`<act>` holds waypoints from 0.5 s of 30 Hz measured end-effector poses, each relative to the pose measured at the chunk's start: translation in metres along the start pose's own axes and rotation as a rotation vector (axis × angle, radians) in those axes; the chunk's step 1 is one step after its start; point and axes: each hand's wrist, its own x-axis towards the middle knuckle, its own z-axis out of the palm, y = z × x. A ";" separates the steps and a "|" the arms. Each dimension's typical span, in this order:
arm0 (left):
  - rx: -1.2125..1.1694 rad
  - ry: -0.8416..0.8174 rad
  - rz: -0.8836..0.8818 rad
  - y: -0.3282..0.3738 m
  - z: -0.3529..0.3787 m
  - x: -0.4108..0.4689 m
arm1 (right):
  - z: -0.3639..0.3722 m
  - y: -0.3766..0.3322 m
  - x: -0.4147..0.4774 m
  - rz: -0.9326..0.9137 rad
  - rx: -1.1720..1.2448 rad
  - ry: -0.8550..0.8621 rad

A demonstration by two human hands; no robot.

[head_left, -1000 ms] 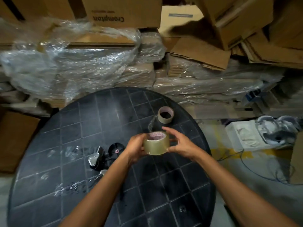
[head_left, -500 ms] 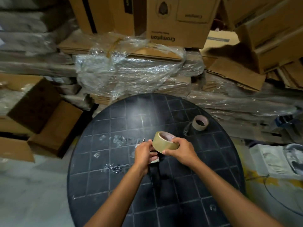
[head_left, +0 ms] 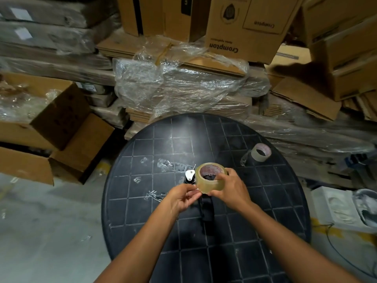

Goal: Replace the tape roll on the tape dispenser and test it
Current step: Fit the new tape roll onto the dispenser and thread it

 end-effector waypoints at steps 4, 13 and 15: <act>-0.057 0.005 -0.003 0.000 -0.003 0.011 | 0.006 0.003 0.002 -0.036 0.005 0.009; -0.113 0.061 -0.041 -0.016 0.000 0.047 | 0.022 0.046 0.018 -0.091 0.067 -0.065; -0.063 0.062 -0.051 -0.014 0.002 0.052 | 0.024 0.053 0.026 -0.110 0.082 -0.090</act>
